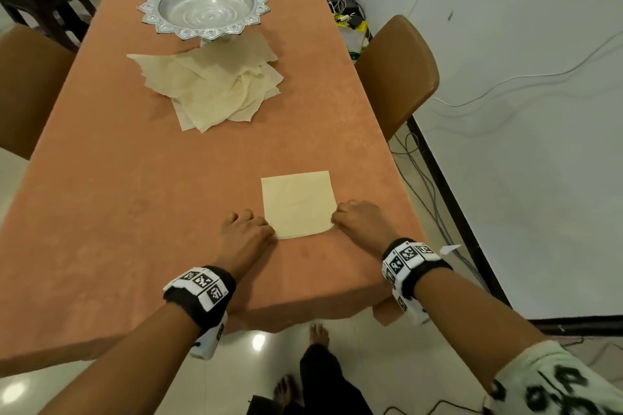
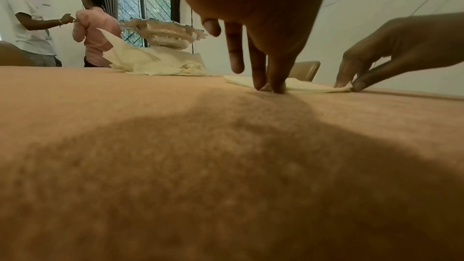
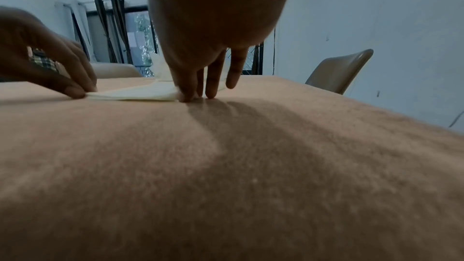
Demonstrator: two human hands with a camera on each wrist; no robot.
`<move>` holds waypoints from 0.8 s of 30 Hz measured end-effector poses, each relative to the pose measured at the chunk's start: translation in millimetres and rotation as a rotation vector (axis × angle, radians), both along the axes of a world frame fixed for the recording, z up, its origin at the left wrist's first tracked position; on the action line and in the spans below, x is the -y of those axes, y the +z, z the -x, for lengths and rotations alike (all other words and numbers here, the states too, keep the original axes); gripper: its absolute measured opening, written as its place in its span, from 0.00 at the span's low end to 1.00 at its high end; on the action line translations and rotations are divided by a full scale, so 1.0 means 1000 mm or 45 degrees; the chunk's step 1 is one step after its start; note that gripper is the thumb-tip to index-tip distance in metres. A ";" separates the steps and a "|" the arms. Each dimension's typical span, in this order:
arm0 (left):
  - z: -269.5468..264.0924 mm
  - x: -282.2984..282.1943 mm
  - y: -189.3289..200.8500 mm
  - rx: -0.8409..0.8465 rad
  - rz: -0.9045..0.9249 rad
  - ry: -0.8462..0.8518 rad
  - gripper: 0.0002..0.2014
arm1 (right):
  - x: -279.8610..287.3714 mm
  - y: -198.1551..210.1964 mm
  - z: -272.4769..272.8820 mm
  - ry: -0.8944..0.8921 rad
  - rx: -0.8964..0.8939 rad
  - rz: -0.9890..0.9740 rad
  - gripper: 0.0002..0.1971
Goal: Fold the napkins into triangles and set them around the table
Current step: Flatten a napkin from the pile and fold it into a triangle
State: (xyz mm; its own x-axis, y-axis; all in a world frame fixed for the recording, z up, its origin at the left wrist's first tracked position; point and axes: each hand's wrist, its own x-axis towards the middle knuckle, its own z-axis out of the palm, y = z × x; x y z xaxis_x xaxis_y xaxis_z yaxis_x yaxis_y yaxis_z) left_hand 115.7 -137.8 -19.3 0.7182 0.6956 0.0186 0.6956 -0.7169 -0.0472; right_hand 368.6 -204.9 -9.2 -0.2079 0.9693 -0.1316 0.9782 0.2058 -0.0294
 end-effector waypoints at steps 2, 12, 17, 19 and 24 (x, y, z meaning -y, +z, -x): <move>-0.001 -0.003 -0.002 -0.030 -0.078 -0.060 0.09 | 0.000 -0.002 0.003 0.056 0.138 -0.063 0.10; 0.026 0.037 0.004 0.196 -0.321 -0.310 0.13 | 0.060 -0.001 0.006 0.175 -0.040 -0.271 0.09; 0.044 0.080 -0.003 0.254 -0.240 -0.364 0.16 | 0.102 -0.018 0.012 0.291 -0.042 -0.439 0.07; 0.047 0.093 -0.008 0.195 -0.161 -0.359 0.16 | 0.112 -0.025 0.014 0.291 -0.050 -0.487 0.09; 0.040 0.103 -0.006 0.276 0.071 -0.073 0.20 | 0.120 -0.023 0.021 0.080 -0.181 -0.465 0.10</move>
State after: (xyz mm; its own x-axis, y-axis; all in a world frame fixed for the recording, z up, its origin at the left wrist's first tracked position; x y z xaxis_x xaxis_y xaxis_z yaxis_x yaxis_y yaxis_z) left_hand 75.5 -240.7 -25.6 0.7397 0.6583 0.1396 0.6434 -0.7526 0.1400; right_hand 348.0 -324.7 -32.4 -0.2592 0.9318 0.2540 0.9549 0.2867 -0.0774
